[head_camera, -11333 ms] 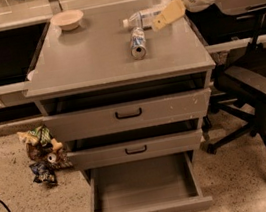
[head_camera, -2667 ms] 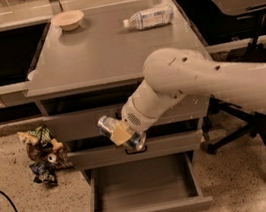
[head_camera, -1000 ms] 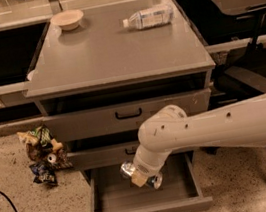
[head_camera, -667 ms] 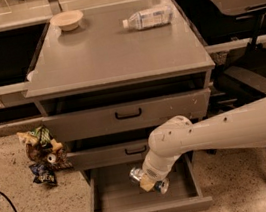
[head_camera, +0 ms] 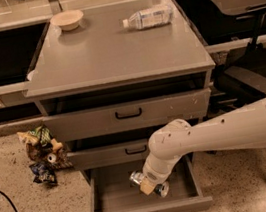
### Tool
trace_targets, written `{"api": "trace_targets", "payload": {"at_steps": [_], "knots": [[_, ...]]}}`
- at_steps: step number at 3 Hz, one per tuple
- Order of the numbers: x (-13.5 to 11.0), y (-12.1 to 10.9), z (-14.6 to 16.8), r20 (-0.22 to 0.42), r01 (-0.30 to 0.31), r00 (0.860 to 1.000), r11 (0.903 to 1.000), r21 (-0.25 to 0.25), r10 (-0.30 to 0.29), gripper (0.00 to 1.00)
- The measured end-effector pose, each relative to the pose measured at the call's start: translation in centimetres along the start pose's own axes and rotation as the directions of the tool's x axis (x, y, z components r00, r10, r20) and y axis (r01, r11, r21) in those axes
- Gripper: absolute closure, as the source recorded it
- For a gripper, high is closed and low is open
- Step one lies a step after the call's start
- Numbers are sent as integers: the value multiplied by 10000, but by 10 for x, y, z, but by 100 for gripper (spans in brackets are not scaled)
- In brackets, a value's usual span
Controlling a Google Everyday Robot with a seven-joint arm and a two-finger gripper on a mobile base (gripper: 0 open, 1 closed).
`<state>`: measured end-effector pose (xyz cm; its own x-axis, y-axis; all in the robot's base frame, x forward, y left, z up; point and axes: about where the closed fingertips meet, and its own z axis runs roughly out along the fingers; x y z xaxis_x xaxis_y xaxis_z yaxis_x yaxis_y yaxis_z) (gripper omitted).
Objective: Place redbull can into bottom drawer
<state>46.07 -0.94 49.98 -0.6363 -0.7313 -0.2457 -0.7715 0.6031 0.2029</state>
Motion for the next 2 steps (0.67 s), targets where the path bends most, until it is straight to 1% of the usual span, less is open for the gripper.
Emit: {"api": "trace_targets", "payload": {"at_steps": [1, 2], "knots": [[0, -26, 26, 371, 362, 9986, 9992, 139, -367, 100], [-1, -61, 52, 1081, 849, 9902, 9956, 385, -886, 100]]}}
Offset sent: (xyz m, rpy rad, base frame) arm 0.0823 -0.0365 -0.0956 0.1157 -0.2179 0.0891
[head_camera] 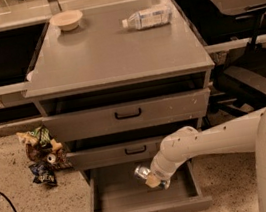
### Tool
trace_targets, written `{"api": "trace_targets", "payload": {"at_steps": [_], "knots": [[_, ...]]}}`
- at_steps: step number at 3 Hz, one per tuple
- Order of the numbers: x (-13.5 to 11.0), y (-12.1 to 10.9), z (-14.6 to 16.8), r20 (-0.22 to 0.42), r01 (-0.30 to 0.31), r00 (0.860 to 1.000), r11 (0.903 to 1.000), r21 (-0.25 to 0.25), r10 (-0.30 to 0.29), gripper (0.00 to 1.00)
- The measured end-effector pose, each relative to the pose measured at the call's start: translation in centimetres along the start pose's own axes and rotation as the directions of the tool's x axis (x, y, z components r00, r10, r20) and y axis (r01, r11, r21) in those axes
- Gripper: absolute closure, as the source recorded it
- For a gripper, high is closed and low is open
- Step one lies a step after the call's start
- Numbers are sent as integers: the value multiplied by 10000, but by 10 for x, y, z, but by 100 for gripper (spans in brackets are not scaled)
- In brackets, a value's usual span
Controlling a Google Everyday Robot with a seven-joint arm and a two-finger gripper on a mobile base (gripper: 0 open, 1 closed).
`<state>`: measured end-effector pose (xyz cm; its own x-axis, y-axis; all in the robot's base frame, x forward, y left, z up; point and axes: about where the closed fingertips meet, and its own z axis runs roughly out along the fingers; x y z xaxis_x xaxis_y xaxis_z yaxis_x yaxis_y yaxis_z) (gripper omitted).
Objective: Place redbull can into bottom drawer
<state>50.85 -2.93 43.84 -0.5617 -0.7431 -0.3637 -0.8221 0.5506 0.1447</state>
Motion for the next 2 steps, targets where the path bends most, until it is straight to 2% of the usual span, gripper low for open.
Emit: {"api": "trace_targets", "payload": {"at_steps": [1, 2], "knots": [[7, -25, 20, 619, 156, 9980, 9998, 114, -163, 100], [12, -44, 45, 1056, 137, 9943, 9997, -207, -115, 100]]}}
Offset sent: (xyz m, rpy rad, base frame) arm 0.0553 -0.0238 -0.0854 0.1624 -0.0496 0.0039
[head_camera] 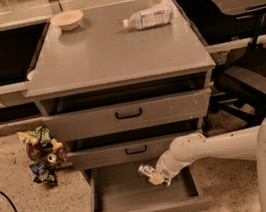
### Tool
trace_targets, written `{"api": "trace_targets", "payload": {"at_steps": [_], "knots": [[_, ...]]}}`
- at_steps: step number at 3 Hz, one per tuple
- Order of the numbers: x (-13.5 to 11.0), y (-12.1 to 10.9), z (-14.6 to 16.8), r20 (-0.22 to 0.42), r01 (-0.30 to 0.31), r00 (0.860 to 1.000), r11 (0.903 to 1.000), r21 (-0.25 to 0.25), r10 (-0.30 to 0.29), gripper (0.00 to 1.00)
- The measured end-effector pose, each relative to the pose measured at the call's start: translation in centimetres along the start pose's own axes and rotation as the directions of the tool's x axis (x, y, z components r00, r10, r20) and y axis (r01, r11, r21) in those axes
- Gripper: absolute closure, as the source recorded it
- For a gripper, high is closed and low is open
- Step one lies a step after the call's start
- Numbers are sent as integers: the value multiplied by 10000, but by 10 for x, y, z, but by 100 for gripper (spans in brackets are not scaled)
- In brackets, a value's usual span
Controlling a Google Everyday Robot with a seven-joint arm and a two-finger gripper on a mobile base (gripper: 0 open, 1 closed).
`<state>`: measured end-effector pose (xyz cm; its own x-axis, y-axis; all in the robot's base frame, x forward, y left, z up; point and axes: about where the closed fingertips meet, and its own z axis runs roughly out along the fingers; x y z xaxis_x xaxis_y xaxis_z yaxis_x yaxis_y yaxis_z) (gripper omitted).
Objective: Place redbull can into bottom drawer
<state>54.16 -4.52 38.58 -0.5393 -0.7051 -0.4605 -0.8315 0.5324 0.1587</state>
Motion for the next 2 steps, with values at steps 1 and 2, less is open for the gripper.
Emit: {"api": "trace_targets", "payload": {"at_steps": [1, 2], "knots": [[3, -12, 34, 183, -2, 9998, 9982, -602, 13, 100], [3, -12, 34, 183, -2, 9998, 9982, -603, 13, 100]]}}
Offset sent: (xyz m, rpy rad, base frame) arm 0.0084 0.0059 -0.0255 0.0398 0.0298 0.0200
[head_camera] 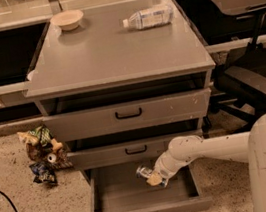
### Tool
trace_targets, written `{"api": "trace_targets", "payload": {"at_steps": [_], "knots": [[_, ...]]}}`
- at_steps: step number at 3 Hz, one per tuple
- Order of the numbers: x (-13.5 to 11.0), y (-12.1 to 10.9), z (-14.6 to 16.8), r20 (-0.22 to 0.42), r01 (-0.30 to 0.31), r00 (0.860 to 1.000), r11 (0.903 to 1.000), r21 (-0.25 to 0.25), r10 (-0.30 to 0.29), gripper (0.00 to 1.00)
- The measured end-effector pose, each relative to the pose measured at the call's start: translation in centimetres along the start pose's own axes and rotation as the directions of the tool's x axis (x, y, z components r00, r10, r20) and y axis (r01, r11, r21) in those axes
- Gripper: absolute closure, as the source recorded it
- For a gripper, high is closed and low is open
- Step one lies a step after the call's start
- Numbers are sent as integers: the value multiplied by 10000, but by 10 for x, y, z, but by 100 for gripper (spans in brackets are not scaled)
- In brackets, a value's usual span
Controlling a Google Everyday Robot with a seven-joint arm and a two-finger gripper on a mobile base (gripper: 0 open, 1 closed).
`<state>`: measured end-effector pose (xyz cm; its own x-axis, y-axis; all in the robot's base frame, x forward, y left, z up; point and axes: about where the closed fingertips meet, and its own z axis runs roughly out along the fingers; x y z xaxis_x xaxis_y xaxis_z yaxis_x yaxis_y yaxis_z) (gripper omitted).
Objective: Place redbull can into bottom drawer
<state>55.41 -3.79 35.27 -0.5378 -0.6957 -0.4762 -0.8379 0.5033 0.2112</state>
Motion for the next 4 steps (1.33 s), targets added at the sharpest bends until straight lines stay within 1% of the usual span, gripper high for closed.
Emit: {"api": "trace_targets", "payload": {"at_steps": [1, 2, 3, 4], "knots": [[10, -5, 22, 95, -24, 10000, 10000, -85, 25, 100], [24, -17, 57, 402, -102, 9991, 9995, -314, 115, 100], [41, -28, 90, 631, -310, 9974, 9975, -638, 351, 100], [55, -36, 115, 540, -591, 9965, 9939, -936, 643, 81]]}}
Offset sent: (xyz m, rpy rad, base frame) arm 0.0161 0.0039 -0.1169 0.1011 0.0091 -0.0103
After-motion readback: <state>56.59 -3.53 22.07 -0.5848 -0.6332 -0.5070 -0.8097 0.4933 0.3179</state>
